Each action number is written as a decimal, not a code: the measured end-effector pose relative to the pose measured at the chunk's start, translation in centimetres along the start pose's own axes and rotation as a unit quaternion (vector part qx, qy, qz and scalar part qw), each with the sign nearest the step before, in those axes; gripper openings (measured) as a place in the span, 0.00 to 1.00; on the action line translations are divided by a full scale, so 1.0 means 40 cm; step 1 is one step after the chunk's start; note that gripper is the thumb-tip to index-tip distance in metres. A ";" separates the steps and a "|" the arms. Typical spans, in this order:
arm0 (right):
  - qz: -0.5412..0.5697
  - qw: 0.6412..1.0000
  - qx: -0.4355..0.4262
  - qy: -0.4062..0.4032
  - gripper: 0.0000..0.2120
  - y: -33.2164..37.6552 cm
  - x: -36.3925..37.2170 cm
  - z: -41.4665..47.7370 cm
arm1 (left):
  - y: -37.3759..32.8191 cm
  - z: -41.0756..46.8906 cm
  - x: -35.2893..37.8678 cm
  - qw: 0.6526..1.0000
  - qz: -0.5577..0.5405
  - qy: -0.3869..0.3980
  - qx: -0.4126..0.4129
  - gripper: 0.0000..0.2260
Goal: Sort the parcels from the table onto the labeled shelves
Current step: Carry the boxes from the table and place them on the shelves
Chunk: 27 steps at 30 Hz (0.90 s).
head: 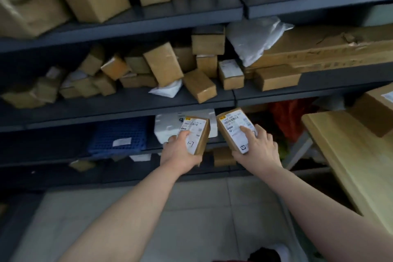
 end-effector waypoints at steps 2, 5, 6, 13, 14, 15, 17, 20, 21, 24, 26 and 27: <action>0.008 1.000 -0.028 0.012 0.40 0.099 0.032 -0.001 | 0.094 -0.018 -0.051 0.999 0.000 -0.017 -0.027 0.42; 0.022 0.996 -0.075 0.037 0.42 0.242 0.083 -0.007 | 0.232 -0.052 -0.117 0.996 -0.012 -0.043 -0.073 0.41; 0.024 0.994 -0.093 0.046 0.41 0.288 0.100 -0.009 | 0.279 -0.066 -0.139 0.994 -0.018 -0.052 -0.092 0.41; 0.013 0.962 -0.259 0.082 0.35 0.616 0.190 -0.015 | 0.577 -0.189 -0.263 0.963 -0.069 -0.124 -0.228 0.43; 0.014 0.955 -0.283 0.089 0.35 0.664 0.202 -0.017 | 0.616 -0.210 -0.275 0.956 -0.079 -0.136 -0.246 0.43; 0.015 0.948 -0.304 0.096 0.35 0.710 0.214 -0.018 | 0.654 -0.229 -0.285 0.949 -0.090 -0.146 -0.263 0.43; 0.018 0.933 -0.342 0.108 0.35 0.801 0.239 -0.020 | 0.728 -0.262 -0.302 0.935 -0.109 -0.160 -0.296 0.43; 0.017 0.912 -0.392 0.123 0.36 0.931 0.279 -0.017 | 0.828 -0.293 -0.330 0.914 -0.111 -0.179 -0.347 0.43; 0.021 0.904 -0.408 0.129 0.36 0.971 0.294 -0.014 | 0.857 -0.299 -0.342 0.906 -0.110 -0.186 -0.363 0.43; 0.030 0.878 -0.456 0.144 0.35 1.090 0.338 0.010 | 0.932 -0.307 -0.388 0.882 -0.100 -0.209 -0.410 0.43; 0.040 0.864 -0.479 0.149 0.35 1.169 0.358 0.034 | 0.977 -0.307 -0.426 0.867 -0.095 -0.217 -0.439 0.44; 0.046 0.858 -0.489 0.152 0.34 1.208 0.366 0.046 | 0.998 -0.305 -0.445 0.858 -0.098 -0.220 -0.454 0.44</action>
Point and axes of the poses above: each hand's wrist, its own z-axis towards the middle knuckle, its own x-axis out of the palm, y = z × x, the point moved 4 cm from there along z, towards the middle knuckle, and after that the axes turned 9 degrees about -x, right-handed, at the moved point
